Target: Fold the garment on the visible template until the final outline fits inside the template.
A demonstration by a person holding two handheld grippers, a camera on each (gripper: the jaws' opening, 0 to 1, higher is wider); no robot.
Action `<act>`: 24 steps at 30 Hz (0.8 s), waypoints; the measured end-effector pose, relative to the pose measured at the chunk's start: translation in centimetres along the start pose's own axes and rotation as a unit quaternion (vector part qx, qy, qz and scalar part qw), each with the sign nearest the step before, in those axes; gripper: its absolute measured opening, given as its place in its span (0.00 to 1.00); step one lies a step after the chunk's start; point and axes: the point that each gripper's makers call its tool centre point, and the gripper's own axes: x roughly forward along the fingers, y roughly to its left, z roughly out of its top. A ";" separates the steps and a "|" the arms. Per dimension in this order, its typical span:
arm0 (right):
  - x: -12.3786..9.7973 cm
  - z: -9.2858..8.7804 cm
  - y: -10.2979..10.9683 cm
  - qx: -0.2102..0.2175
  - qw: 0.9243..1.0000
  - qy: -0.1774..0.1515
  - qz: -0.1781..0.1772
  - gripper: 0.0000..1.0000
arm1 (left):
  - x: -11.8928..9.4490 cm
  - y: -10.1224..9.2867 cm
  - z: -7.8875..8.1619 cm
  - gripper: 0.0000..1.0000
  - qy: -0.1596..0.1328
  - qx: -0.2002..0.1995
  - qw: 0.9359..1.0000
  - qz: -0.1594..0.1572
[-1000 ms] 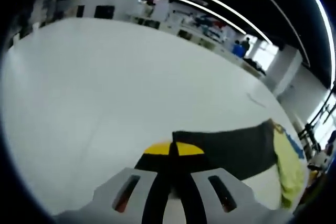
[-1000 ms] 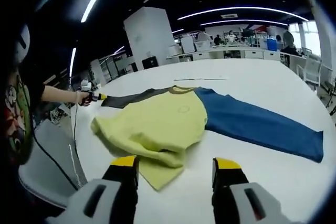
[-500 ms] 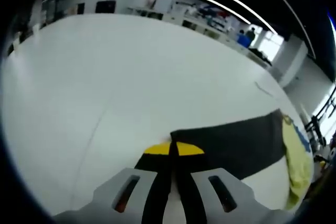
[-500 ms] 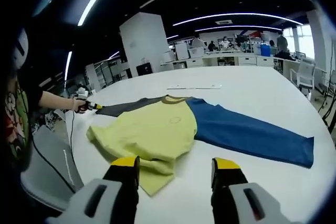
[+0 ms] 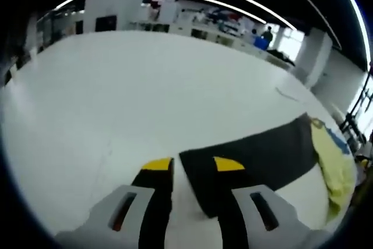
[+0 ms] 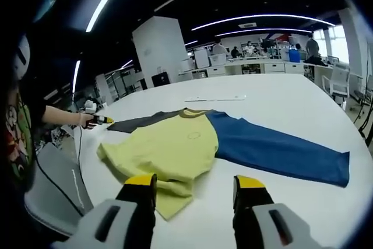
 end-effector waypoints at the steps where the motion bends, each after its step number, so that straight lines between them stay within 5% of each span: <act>1: 0.0 0.0 0.0 0.000 1.000 -0.001 0.001 0.51 | -0.1 -0.1 0.0 0.36 -0.002 0.004 1.000 0.000; 12: -0.7 0.2 -0.3 0.008 1.000 -0.015 0.000 0.55 | -1.8 -2.8 0.6 0.63 -0.017 0.009 0.999 -0.034; 24: -1.0 0.8 -0.9 -0.001 1.000 -0.015 0.001 0.59 | -4.6 -7.5 0.1 0.74 -0.040 0.030 0.996 -0.070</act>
